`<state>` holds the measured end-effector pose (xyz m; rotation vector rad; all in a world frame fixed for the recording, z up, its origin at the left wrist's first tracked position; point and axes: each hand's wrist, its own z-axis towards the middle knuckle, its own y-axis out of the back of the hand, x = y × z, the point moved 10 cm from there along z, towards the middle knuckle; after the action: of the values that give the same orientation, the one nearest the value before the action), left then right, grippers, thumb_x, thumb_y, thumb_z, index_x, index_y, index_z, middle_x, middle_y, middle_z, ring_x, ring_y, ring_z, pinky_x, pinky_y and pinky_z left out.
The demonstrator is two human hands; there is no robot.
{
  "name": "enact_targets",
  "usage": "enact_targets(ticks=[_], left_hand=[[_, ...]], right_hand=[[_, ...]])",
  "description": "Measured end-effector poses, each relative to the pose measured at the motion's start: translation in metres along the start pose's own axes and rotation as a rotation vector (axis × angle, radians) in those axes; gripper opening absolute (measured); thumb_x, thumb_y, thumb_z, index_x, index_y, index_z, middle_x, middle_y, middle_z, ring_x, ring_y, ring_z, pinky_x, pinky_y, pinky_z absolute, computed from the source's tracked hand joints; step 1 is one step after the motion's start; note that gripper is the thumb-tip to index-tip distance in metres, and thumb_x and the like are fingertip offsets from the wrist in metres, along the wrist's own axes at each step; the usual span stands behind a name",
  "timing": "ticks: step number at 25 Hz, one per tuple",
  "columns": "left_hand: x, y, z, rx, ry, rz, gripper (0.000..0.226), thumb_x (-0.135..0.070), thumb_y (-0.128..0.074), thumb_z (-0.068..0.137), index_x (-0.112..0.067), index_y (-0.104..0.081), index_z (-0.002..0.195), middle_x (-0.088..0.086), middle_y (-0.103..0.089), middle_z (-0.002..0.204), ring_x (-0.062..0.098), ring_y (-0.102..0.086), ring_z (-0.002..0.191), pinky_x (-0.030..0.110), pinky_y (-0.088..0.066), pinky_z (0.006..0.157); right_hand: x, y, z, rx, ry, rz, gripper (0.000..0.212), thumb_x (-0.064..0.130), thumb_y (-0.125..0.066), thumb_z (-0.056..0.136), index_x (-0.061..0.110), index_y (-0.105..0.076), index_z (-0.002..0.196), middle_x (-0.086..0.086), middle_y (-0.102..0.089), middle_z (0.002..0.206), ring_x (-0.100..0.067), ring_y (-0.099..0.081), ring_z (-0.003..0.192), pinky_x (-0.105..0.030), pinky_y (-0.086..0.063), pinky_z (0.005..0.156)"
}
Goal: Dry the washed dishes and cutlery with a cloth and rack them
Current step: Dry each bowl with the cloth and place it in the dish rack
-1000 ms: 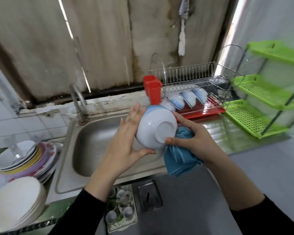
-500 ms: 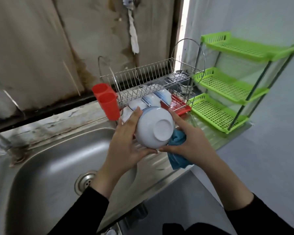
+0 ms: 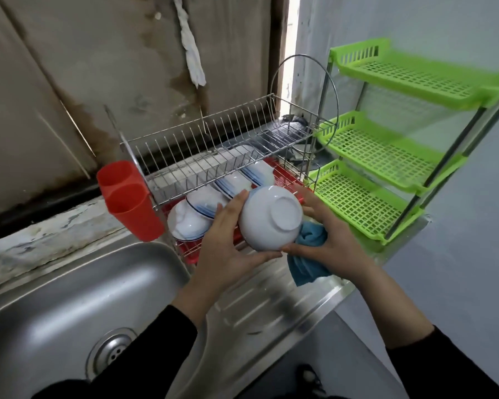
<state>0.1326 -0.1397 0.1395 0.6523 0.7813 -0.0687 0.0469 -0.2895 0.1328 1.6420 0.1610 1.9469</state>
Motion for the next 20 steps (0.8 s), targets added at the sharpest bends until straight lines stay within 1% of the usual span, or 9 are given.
enact_targets(ticks=[3,5,6,8,10,12,14,16,20], left_hand=[[0.011,-0.021,0.023,-0.009,0.104,-0.044,0.100,-0.062,-0.080,0.062,-0.016,-0.041,0.142,-0.007,-0.048,0.141,0.007,-0.045,0.130,0.037,-0.044,0.104],[0.015,-0.038,0.039,-0.021,0.143,-0.016,0.101,-0.064,-0.079,0.059,-0.017,-0.043,0.140,-0.008,-0.049,0.139,0.004,-0.045,0.128,0.032,-0.043,0.105],[0.016,-0.045,0.046,-0.032,0.165,0.004,0.101,-0.067,-0.078,0.057,-0.018,-0.044,0.139,-0.012,-0.049,0.137,0.000,-0.045,0.125,0.025,-0.041,0.105],[0.017,-0.058,0.060,-0.055,0.216,0.036,0.104,-0.071,-0.073,0.052,-0.020,-0.045,0.138,-0.015,-0.048,0.134,-0.004,-0.044,0.120,0.015,-0.038,0.101],[0.020,-0.070,0.072,-0.069,0.275,0.033,0.107,-0.073,-0.073,0.049,-0.022,-0.045,0.139,-0.017,-0.048,0.134,-0.001,-0.046,0.121,0.021,-0.041,0.102],[0.027,-0.079,0.080,-0.087,0.321,0.008,0.107,-0.072,-0.076,0.047,-0.027,-0.045,0.140,-0.018,-0.048,0.133,0.002,-0.049,0.122,0.031,-0.045,0.103],[0.034,-0.086,0.086,-0.097,0.356,0.008,0.107,-0.071,-0.078,0.048,-0.030,-0.044,0.140,-0.017,-0.049,0.136,0.004,-0.050,0.123,0.037,-0.046,0.103],[0.042,-0.093,0.090,-0.091,0.390,0.023,0.108,-0.073,-0.078,0.048,-0.031,-0.042,0.141,-0.015,-0.049,0.139,0.005,-0.049,0.125,0.040,-0.045,0.104],[0.056,-0.103,0.097,-0.043,0.421,0.048,0.111,-0.077,-0.075,0.049,-0.030,-0.040,0.144,-0.013,-0.044,0.144,0.007,-0.041,0.133,0.042,-0.040,0.109]], right_hand=[[-0.010,0.016,0.019,0.049,0.073,0.005,0.082,0.036,-0.081,0.071,0.041,-0.039,0.140,0.033,-0.046,0.136,0.004,-0.051,0.118,-0.012,-0.041,0.097],[-0.024,0.030,0.034,0.085,0.105,0.012,0.083,0.025,-0.085,0.072,0.040,-0.040,0.140,0.027,-0.049,0.134,-0.010,-0.054,0.116,-0.016,-0.043,0.094],[-0.032,0.037,0.041,0.106,0.126,-0.002,0.085,0.019,-0.086,0.071,0.041,-0.040,0.139,0.026,-0.049,0.134,-0.014,-0.053,0.117,-0.017,-0.044,0.094],[-0.044,0.047,0.054,0.138,0.173,-0.071,0.091,0.020,-0.087,0.069,0.049,-0.036,0.138,0.029,-0.044,0.136,-0.014,-0.054,0.118,-0.024,-0.047,0.095],[-0.054,0.056,0.068,0.132,0.209,-0.165,0.089,0.036,-0.083,0.067,0.060,-0.031,0.135,0.032,-0.041,0.137,-0.006,-0.052,0.119,-0.031,-0.050,0.092],[-0.065,0.064,0.079,0.076,0.218,-0.250,0.087,0.047,-0.078,0.065,0.060,-0.030,0.136,0.023,-0.047,0.138,-0.009,-0.054,0.118,-0.036,-0.053,0.086],[-0.074,0.070,0.087,0.007,0.237,-0.292,0.083,0.050,-0.077,0.066,0.051,-0.034,0.137,0.012,-0.053,0.136,-0.010,-0.055,0.113,-0.032,-0.052,0.076],[-0.082,0.073,0.092,-0.039,0.261,-0.300,0.078,0.053,-0.076,0.066,0.046,-0.039,0.135,0.009,-0.058,0.130,-0.009,-0.055,0.105,-0.026,-0.047,0.069],[-0.097,0.071,0.102,-0.068,0.289,-0.220,0.076,0.048,-0.082,0.064,0.037,-0.049,0.131,0.010,-0.063,0.123,-0.011,-0.061,0.097,-0.023,-0.049,0.071]])
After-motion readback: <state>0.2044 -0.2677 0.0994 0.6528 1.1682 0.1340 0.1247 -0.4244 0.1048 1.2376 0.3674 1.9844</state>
